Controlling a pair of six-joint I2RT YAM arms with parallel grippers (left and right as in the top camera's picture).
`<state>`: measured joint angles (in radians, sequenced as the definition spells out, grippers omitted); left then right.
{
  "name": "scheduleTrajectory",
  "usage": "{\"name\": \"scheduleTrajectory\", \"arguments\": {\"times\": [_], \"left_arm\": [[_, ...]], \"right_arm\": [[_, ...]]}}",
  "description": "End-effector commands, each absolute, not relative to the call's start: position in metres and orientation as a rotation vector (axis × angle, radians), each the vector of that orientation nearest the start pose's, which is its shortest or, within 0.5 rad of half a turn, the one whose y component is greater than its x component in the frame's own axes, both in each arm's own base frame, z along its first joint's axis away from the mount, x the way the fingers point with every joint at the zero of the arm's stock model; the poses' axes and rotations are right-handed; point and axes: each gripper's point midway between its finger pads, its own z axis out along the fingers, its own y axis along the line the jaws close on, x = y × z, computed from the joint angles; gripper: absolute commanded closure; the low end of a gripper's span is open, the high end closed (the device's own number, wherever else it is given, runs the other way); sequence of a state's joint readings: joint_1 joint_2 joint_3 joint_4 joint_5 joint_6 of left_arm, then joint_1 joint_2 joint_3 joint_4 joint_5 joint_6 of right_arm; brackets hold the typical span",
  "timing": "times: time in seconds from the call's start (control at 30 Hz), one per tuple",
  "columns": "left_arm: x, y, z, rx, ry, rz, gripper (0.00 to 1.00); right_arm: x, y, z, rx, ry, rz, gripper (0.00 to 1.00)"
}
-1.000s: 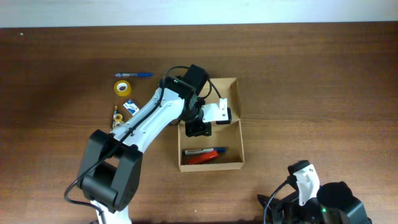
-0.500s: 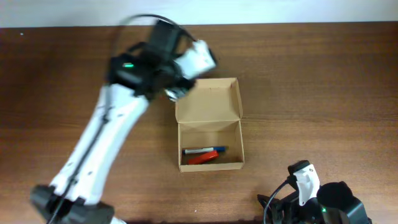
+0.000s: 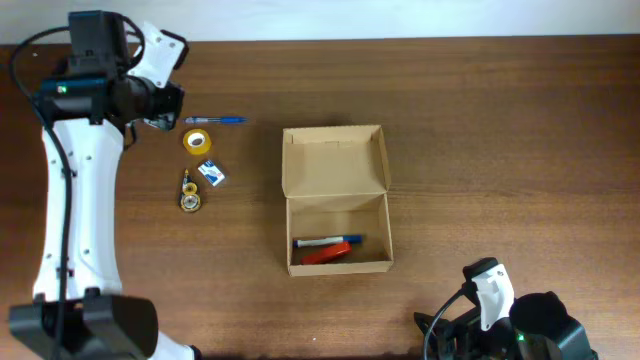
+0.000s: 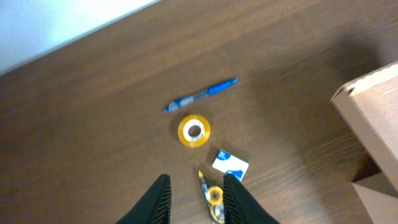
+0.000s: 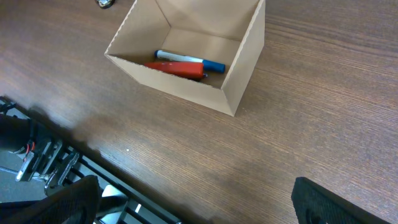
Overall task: Pack container
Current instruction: 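Move the left gripper back toward the correction tape dispenser, then lower the left gripper onto the correction tape dispenser and grasp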
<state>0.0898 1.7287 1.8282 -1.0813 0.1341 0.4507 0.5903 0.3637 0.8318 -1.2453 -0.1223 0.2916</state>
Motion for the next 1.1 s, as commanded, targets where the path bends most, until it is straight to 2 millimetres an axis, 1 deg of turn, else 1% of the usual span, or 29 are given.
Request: {"name": "scheduleTrajectory", "arguments": {"times": [0.0, 0.17, 0.27, 0.37, 0.4, 0.47, 0.5, 0.53, 0.73, 0.8, 0.87, 0.97, 1.07], "left_arm": [[0.437, 0.020, 0.234, 0.480, 2.556, -0.015, 0.67], [0.429, 0.021, 0.203, 0.484, 2.671, -0.062, 0.59], [0.420, 0.020, 0.197, 0.509, 2.714, -0.078, 0.59], [0.407, 0.018, 0.193, 0.595, 2.746, -0.092, 0.59], [0.402, 0.014, 0.192, 0.638, 2.752, -0.119, 0.53], [0.400, -0.002, 0.195, 0.680, 2.706, -0.259, 0.36], [0.397, -0.006, 0.196, 0.718, 2.689, -0.303, 0.18], [0.395, -0.005, 0.195, 0.715, 2.695, -0.310, 0.00], [0.391, 0.012, 0.187, 0.631, 2.694, -0.343, 0.00], [0.387, 0.021, 0.177, 0.589, 2.701, -0.336, 0.00], [0.382, 0.025, 0.169, 0.562, 2.703, -0.331, 0.00], [0.374, 0.031, 0.159, 0.532, 2.716, -0.274, 0.00], [0.369, 0.035, 0.157, 0.501, 2.703, -0.214, 0.00]], "right_arm": [[0.103, 0.097, 0.199, -0.438, 2.381, 0.571, 0.01], [0.103, 0.097, 0.199, -0.437, 2.381, 0.572, 0.01], [0.103, 0.097, 0.199, -0.438, 2.381, 0.571, 0.01], [0.103, 0.097, 0.199, -0.437, 2.381, 0.572, 0.01], [0.103, 0.097, 0.199, -0.438, 2.381, 0.571, 0.01], [0.103, 0.097, 0.199, -0.438, 2.381, 0.571, 0.01], [0.103, 0.097, 0.199, -0.438, 2.381, 0.571, 0.01], [0.103, 0.097, 0.199, -0.437, 2.381, 0.572, 0.01], [0.103, 0.097, 0.199, -0.438, 2.381, 0.571, 0.01], [0.103, 0.097, 0.199, -0.437, 2.381, 0.572, 0.01], [0.103, 0.097, 0.199, -0.438, 2.381, 0.571, 0.01], [0.103, 0.097, 0.199, -0.438, 2.381, 0.571, 0.01], [0.103, 0.097, 0.199, -0.438, 2.381, 0.571, 0.01]]}}
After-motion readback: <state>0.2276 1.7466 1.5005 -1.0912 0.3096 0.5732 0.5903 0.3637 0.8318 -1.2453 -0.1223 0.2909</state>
